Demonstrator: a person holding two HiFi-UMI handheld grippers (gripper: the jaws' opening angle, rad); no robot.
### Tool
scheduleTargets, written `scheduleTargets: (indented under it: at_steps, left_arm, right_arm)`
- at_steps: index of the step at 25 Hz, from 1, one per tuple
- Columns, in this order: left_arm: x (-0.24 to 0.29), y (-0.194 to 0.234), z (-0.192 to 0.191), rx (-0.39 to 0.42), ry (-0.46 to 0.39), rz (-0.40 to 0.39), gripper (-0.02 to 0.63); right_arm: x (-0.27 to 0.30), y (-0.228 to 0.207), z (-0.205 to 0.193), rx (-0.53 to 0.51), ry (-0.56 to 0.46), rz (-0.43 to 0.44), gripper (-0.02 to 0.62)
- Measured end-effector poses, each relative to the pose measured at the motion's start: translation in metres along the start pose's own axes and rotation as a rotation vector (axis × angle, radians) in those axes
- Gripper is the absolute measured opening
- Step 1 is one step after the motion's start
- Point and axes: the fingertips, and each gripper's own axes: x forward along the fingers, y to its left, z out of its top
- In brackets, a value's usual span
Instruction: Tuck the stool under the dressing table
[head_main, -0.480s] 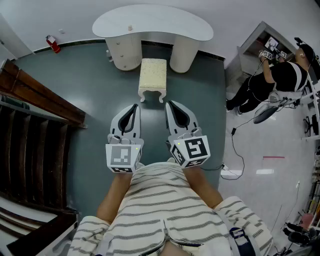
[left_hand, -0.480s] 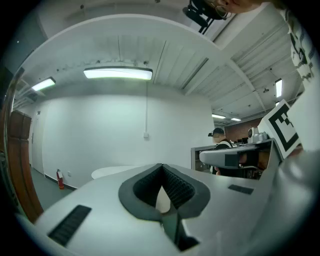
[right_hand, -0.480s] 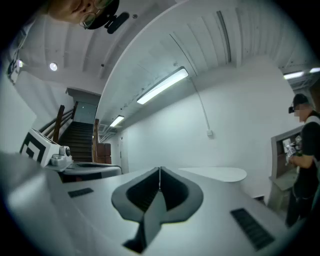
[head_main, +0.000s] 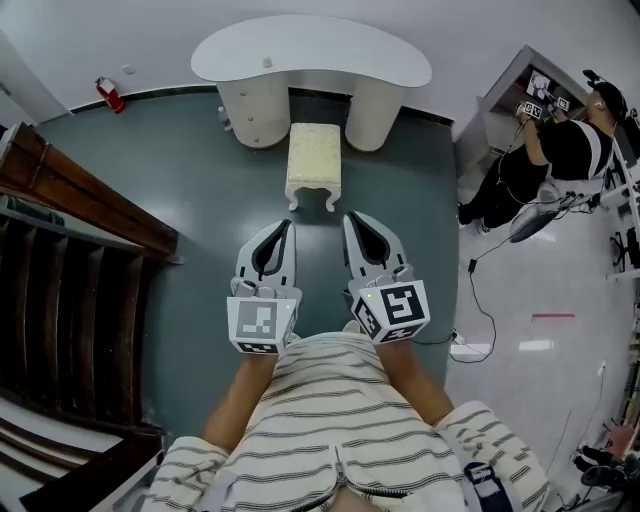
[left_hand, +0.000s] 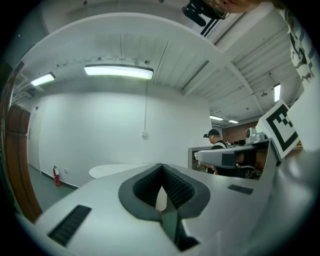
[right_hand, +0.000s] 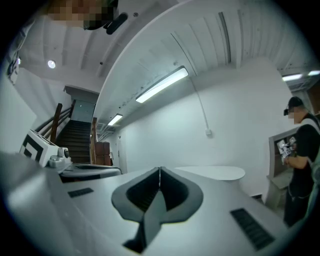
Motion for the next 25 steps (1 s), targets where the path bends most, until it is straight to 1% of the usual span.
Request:
scheduleTargets:
  at_steps: [3,10,16,20,25]
  left_arm:
    - [-0.007,0.006,-0.008,-0.015,0.013,-0.017,0.005]
    - [-0.024,0.012,-0.019,-0.030,0.010,-0.074,0.005]
    - [-0.036,0.021,-0.035,-0.054,0.030,-0.083,0.005]
    - [-0.024,0.026,-0.040,-0.055,0.036,-0.084,0.005]
    - [0.004,0.023,-0.045,-0.032,0.055,-0.087,0.005]
  right_arm:
    - [0.000,0.009,-0.003,-0.003,0.008,-0.018,0.014]
    - [-0.003,0.028,-0.013,-0.003,0.015,-0.075,0.014]
    - [-0.002,0.045,-0.023,-0.014,0.035,-0.096,0.014]
    - [0.012,0.042,-0.026,-0.020,0.032,-0.086,0.014]
    - [0.029,0.018,-0.030,0.001,0.031,-0.078,0.014]
